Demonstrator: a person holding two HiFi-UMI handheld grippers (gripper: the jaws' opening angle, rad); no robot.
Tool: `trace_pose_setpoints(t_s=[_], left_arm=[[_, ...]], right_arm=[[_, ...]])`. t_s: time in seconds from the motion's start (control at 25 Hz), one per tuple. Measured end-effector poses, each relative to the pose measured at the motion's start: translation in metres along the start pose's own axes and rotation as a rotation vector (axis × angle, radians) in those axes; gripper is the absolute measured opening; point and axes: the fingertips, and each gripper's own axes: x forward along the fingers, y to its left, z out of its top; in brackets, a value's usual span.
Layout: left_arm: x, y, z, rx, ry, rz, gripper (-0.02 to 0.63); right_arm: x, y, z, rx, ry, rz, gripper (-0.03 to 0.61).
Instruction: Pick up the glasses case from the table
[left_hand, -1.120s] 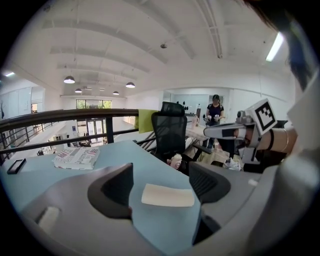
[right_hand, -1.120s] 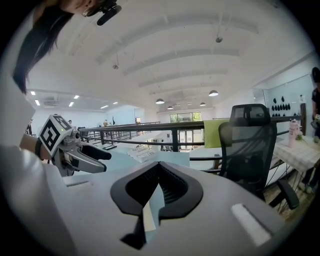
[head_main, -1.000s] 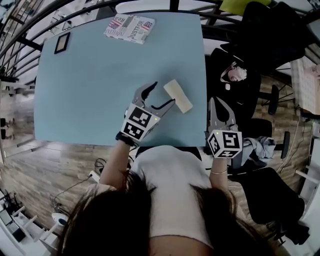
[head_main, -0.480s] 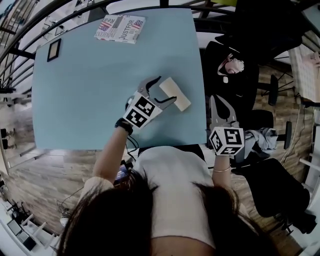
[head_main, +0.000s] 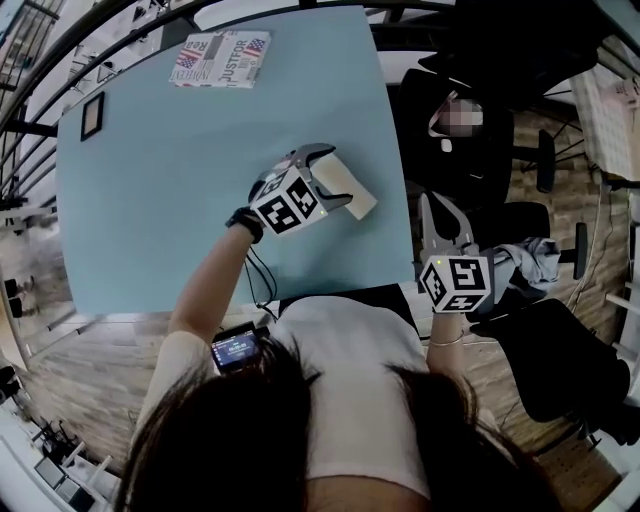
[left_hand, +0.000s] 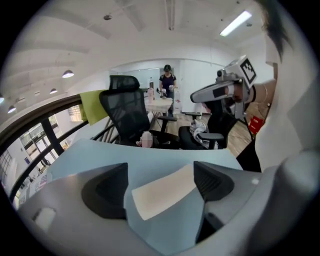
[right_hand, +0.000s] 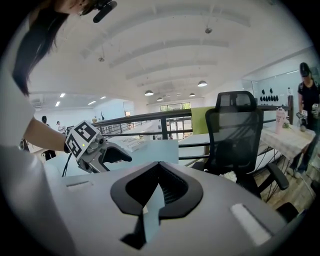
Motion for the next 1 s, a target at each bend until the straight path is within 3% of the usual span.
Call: trace_pose_setpoints(t_s=[0.56, 1.0], left_arm=[[0.05, -0.043, -0.031, 0.391, 0.222, -0.41, 0.447], [0.078, -0.071, -0.051, 0.579, 0.291, -0.59, 0.446]], right_arm=[[-0.015, -0.019, -0.023, 0.062, 0.043, -0.104, 0.002], [-0.034, -0.032, -0.044, 0.127, 0.066, -0.189, 0.002]])
